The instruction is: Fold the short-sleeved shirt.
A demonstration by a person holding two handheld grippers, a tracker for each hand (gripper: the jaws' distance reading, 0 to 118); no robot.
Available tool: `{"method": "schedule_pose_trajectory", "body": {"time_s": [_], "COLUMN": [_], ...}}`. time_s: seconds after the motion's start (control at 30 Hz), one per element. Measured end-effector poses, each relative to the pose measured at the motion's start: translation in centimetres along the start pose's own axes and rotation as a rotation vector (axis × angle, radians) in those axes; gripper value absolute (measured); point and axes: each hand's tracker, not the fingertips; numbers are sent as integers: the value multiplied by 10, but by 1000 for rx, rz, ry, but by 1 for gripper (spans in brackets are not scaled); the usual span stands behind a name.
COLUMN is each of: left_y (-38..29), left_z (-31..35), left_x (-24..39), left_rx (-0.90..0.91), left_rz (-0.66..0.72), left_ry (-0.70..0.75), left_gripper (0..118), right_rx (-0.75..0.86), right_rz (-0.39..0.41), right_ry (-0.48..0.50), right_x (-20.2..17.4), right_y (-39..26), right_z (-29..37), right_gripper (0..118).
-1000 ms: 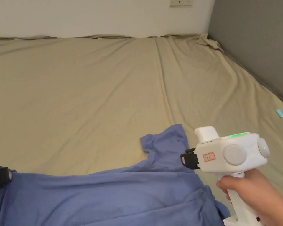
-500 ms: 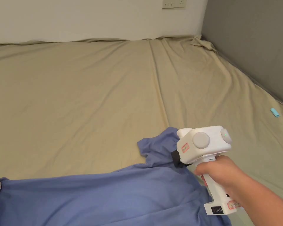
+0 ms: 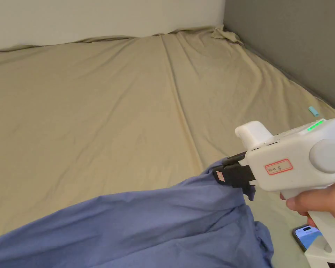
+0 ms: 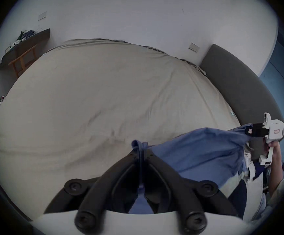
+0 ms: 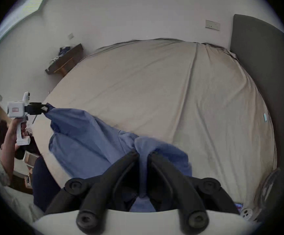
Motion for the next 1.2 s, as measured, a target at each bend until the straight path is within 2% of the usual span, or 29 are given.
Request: {"method": "schedule_pose_trajectory", "body": {"time_s": [0.07, 0.2, 0.33, 0.4, 0.47, 0.6, 0.7, 0.83, 0.87, 0.9, 0.93, 0.97, 1.0, 1.03, 1.07, 1.1, 1.13, 1.2], "left_y": [-12, -37, -59, -75, -89, -115, -127, -129, -129, -132, -129, -125, -125, -124, -120, -118, -115, -114], "left_z": [14, 28, 33, 30, 15, -22, -41, -38, -38, -39, -35, -30, -19, -8, 5, 11, 15, 25], "left_x": [-3, -19, -26, -26, -26, -34, -42, -41, -39, -50, -49, -48, -46, -46, -44, -48, -50, -52], "left_rx": [-11, -48, -90, -128, -199, -294, -305, -267, -265, -259, -250, -233, -171, -117, -12, -19, -7, -25], "left_rz": [-16, -37, 5, -45, -85, -77, -38, 5, 2, 6, 18, 35, 73, 106, 169, 222, 260, 252], "left_ry": [3, -17, -57, -41, 15, 85, 109, 115, 124, 129, 130, 105, 52, 3, -86, -81, -83, -29], "left_gripper": [1, 1, 1, 1, 1, 1, 1, 1, 5, 17, 46, 100, 118, 118, 118, 118, 118, 118], "right_rx": [-35, -171, -296, -362, -404, -451, -455, -424, -413, -400, -392, -382, -360, -330, -323, -308, -200, -141], "right_rz": [9, 90, 120, 169, 215, 124, 98, 72, 78, 97, 114, 116, 94, 34, -13, -42, -45, -40], "right_ry": [-7, -20, 51, 26, -71, -106, -120, -129, -137, -144, -142, -142, -125, -67, -23, -14, 7, 2], "right_x": [-2, -12, -20, -33, -37, -21, -16, -17, -19, -21, -22, -24, -27, -29, -32, -36, -47, -55], "right_y": [-11, -42, -72, -89, -103, -122, -135, -134, -138, -140, -139, -138, -139, -139, -140, -140, -136, -130], "right_z": [11, 14, 7, -2, -20, -64, -87, -77, -77, -75, -72, -66, -58, -49, -42, -34, -16, -1], "right_gripper": [6, 6, 6, 6, 6, 6, 6, 7, 11, 14, 17, 33, 64, 101, 118, 116, 116, 116]}}
